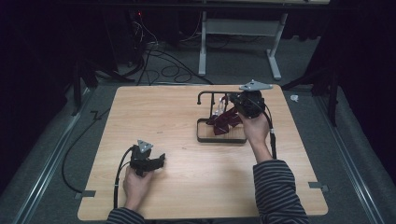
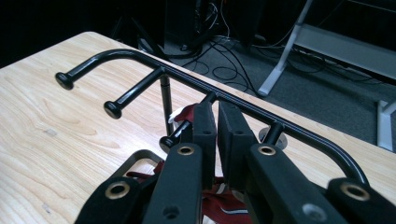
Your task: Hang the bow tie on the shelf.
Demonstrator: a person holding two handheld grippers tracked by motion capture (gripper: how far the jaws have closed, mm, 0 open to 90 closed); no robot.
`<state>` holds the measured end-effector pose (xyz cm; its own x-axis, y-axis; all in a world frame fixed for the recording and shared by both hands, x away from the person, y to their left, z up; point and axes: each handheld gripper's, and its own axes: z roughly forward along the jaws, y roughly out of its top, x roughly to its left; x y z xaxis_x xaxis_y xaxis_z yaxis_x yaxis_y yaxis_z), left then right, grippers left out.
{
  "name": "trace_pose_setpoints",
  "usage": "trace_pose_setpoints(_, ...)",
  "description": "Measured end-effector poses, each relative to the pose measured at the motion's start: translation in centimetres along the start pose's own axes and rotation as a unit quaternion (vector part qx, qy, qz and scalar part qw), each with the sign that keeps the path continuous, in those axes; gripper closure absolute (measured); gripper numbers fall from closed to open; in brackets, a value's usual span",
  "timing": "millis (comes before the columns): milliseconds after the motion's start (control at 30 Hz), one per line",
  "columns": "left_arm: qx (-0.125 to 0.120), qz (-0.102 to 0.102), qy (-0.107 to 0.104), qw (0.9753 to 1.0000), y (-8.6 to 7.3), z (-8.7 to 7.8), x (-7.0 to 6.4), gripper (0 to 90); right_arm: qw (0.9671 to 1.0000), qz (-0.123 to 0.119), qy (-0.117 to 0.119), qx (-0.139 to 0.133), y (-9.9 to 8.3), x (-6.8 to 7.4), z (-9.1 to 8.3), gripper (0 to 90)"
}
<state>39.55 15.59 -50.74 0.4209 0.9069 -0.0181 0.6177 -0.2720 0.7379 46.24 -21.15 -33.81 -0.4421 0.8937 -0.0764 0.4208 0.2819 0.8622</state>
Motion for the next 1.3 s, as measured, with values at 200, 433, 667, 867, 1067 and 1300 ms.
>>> trace_pose_setpoints(200,0.000,0.000,0.000,1.0000,0.0,0.0,0.0,24.5,0.9998,-0.006,0.016,0.006,-0.3,0.3,-0.4,84.7)
trace_pose_setpoints(433,0.001,0.000,0.000,1.0000,0.0,0.0,0.0,24.5,0.9996,-0.001,0.027,0.000,-0.5,0.1,-1.6,82.3)
trace_pose_setpoints(667,0.000,0.000,0.000,1.0000,0.0,0.0,0.0,24.5,0.9996,0.002,0.027,-0.001,-1.2,-0.2,-2.3,79.0)
trace_pose_setpoints(867,0.000,0.001,0.000,1.0000,0.0,0.0,0.0,24.5,0.9996,0.009,0.026,-0.006,-1.7,-0.6,-2.7,77.2)
trace_pose_setpoints(1067,0.000,0.000,0.000,1.0000,0.0,0.0,0.0,24.5,0.9996,0.012,0.026,-0.009,-2.0,-0.9,-3.2,77.0)
trace_pose_setpoints(1300,0.000,0.000,0.000,1.0000,0.0,0.0,0.0,24.5,0.9992,0.028,0.027,-0.012,-2.8,-1.4,-3.8,74.7)
